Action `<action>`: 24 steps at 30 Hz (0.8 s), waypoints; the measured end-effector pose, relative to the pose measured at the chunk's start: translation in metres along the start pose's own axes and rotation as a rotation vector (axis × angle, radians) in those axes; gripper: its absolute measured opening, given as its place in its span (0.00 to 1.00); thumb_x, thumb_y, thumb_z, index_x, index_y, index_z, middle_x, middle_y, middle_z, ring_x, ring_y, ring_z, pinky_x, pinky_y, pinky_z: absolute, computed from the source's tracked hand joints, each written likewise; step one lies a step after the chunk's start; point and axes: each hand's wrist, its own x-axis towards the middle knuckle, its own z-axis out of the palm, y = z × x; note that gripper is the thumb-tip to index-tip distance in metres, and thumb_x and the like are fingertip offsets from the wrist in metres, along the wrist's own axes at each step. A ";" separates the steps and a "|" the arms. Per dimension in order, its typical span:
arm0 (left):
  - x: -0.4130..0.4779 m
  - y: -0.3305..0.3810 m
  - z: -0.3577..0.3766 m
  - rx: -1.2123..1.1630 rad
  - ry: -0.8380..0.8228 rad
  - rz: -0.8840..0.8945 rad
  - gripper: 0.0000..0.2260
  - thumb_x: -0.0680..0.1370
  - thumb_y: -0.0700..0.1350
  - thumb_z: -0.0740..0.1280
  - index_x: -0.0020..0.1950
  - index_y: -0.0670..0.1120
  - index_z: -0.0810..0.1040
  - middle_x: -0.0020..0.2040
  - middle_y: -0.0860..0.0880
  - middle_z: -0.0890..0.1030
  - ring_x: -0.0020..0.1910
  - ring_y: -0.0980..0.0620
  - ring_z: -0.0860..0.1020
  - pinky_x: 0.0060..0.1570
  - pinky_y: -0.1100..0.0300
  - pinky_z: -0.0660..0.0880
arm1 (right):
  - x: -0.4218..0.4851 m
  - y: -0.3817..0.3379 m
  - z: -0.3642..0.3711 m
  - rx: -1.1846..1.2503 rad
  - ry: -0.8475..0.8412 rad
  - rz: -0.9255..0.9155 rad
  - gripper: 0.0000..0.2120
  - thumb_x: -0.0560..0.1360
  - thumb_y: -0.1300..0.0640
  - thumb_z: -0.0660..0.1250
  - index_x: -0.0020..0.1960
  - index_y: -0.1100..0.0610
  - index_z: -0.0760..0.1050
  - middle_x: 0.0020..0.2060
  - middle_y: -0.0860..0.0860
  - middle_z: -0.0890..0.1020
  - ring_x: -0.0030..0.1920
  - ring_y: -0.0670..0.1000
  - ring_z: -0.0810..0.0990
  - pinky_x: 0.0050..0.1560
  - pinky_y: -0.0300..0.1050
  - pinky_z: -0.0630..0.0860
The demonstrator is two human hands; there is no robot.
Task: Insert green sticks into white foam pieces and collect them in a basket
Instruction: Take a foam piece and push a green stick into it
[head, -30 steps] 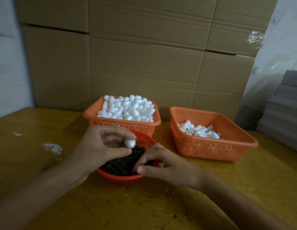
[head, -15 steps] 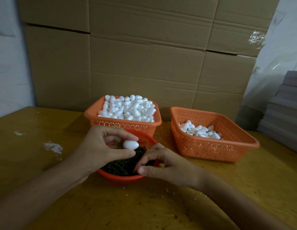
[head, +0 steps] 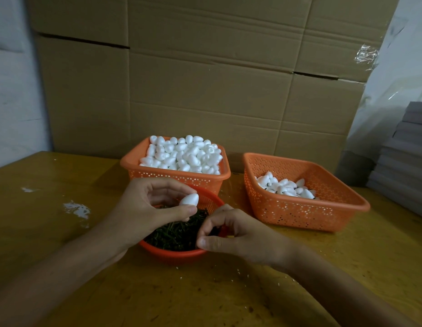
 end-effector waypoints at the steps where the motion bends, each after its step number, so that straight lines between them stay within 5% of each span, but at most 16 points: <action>1: 0.000 0.000 0.000 -0.004 -0.003 0.000 0.12 0.67 0.48 0.81 0.49 0.54 0.89 0.47 0.47 0.89 0.43 0.46 0.88 0.48 0.62 0.83 | 0.001 0.001 0.001 0.016 0.001 0.015 0.06 0.81 0.62 0.71 0.50 0.66 0.83 0.44 0.53 0.84 0.47 0.47 0.80 0.54 0.30 0.71; 3: -0.001 0.000 0.000 -0.010 -0.006 -0.003 0.11 0.67 0.48 0.81 0.49 0.54 0.89 0.47 0.47 0.89 0.43 0.46 0.88 0.50 0.62 0.83 | 0.002 0.004 0.002 0.084 -0.003 0.041 0.04 0.81 0.62 0.71 0.50 0.63 0.82 0.43 0.47 0.83 0.48 0.42 0.80 0.57 0.35 0.72; 6: -0.001 0.000 0.000 -0.029 0.004 -0.015 0.12 0.67 0.49 0.80 0.49 0.53 0.89 0.48 0.46 0.88 0.44 0.45 0.88 0.49 0.60 0.84 | 0.004 0.009 0.005 0.177 0.046 0.080 0.06 0.82 0.62 0.70 0.52 0.65 0.83 0.45 0.51 0.86 0.49 0.47 0.83 0.57 0.43 0.77; 9: 0.000 0.000 0.002 -0.075 0.015 -0.032 0.11 0.68 0.49 0.79 0.49 0.52 0.89 0.48 0.45 0.88 0.47 0.46 0.88 0.45 0.60 0.84 | 0.007 0.008 0.014 0.226 0.138 0.099 0.07 0.81 0.60 0.71 0.52 0.64 0.84 0.45 0.51 0.88 0.50 0.47 0.85 0.56 0.41 0.79; 11: 0.000 0.000 0.002 -0.100 0.014 -0.041 0.11 0.68 0.50 0.79 0.49 0.51 0.89 0.48 0.45 0.88 0.48 0.47 0.87 0.43 0.61 0.83 | 0.006 0.007 0.025 0.226 0.292 0.080 0.07 0.80 0.58 0.73 0.50 0.62 0.85 0.46 0.52 0.88 0.50 0.47 0.85 0.56 0.42 0.80; 15: -0.001 0.001 0.004 -0.095 0.031 -0.041 0.11 0.67 0.52 0.79 0.48 0.52 0.88 0.48 0.46 0.88 0.48 0.48 0.87 0.43 0.60 0.84 | 0.004 0.006 0.049 0.265 0.603 0.060 0.07 0.76 0.51 0.76 0.48 0.54 0.88 0.46 0.51 0.88 0.55 0.54 0.84 0.63 0.63 0.77; 20: -0.002 0.001 0.004 -0.080 0.051 -0.022 0.09 0.69 0.51 0.78 0.48 0.52 0.88 0.47 0.46 0.88 0.47 0.48 0.87 0.44 0.61 0.83 | 0.004 0.007 0.040 0.400 0.664 0.018 0.07 0.74 0.53 0.76 0.47 0.55 0.89 0.37 0.52 0.87 0.42 0.47 0.85 0.49 0.41 0.80; 24: -0.002 0.000 0.004 -0.121 0.096 -0.032 0.09 0.69 0.50 0.77 0.48 0.53 0.88 0.46 0.46 0.88 0.45 0.49 0.87 0.41 0.62 0.83 | 0.003 0.012 0.028 0.281 0.624 0.046 0.09 0.76 0.52 0.74 0.50 0.56 0.88 0.33 0.55 0.86 0.37 0.49 0.84 0.47 0.43 0.79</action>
